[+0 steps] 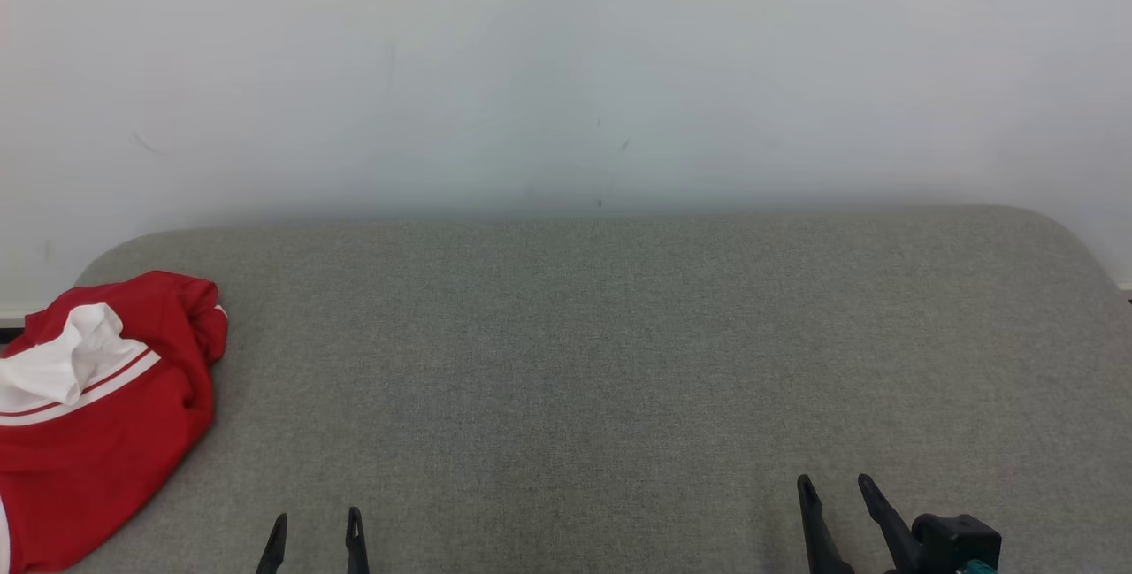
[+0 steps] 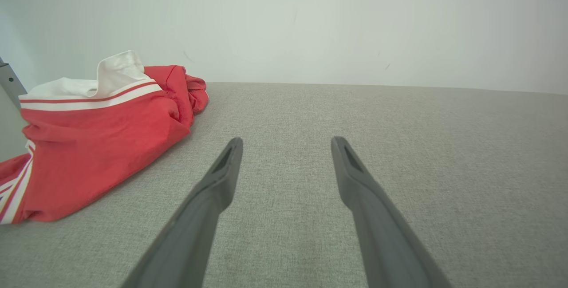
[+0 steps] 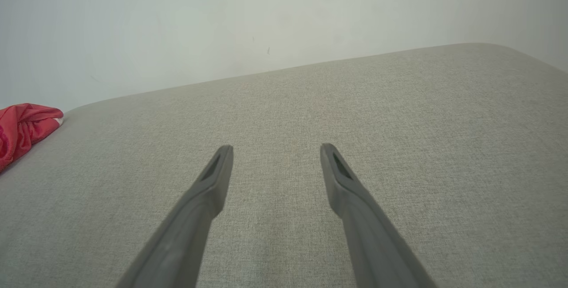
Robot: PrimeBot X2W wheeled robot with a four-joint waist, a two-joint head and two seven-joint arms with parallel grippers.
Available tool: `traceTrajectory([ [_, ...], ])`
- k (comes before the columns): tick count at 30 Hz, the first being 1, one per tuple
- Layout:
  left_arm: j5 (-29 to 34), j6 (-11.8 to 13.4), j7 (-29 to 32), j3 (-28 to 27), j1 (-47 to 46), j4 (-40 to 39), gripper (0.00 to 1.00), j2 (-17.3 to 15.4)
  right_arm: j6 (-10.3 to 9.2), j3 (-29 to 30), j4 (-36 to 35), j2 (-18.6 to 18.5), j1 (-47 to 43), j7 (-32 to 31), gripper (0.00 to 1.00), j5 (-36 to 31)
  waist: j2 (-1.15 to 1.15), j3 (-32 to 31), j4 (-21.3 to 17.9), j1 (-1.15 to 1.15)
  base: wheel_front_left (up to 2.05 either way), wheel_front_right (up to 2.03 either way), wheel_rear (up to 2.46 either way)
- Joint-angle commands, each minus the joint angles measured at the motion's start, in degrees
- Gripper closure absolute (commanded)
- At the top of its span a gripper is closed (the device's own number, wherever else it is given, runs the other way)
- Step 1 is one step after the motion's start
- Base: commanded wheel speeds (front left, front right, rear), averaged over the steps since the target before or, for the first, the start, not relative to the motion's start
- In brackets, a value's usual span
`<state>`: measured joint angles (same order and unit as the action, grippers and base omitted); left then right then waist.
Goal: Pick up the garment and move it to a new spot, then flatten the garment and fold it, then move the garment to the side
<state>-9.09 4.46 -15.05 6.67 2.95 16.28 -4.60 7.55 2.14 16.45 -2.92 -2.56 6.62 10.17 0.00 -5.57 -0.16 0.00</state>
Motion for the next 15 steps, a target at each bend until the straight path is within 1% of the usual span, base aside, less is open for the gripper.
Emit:
traceTrajectory([
  [1, 0.0, -0.3, -0.2, -0.2, 0.4, 0.1, 0.00, 0.2, -0.12, -0.1, 0.0, 0.1, -0.5, 0.1, 0.00, 0.2, 0.00, 0.1, 0.0, 0.00, 0.00, 0.00, 0.00],
  [11, 0.1, -0.7, -0.2, -0.6, -0.5, 0.6, 0.00, 0.5, -0.12, 0.0, 0.5, 0.1, -0.2, 0.4, 0.00, 0.8, 0.00, 0.5, 0.4, 0.00, 0.00, 0.00, 0.00],
  [15, 0.2, -0.6, -0.2, -0.7, -0.7, 0.9, 0.00, 0.6, -0.12, 0.2, 0.7, 0.1, -0.5, 0.6, 0.00, 0.8, 0.00, 0.4, 1.5, 0.00, 0.00, 0.00, 0.00],
])
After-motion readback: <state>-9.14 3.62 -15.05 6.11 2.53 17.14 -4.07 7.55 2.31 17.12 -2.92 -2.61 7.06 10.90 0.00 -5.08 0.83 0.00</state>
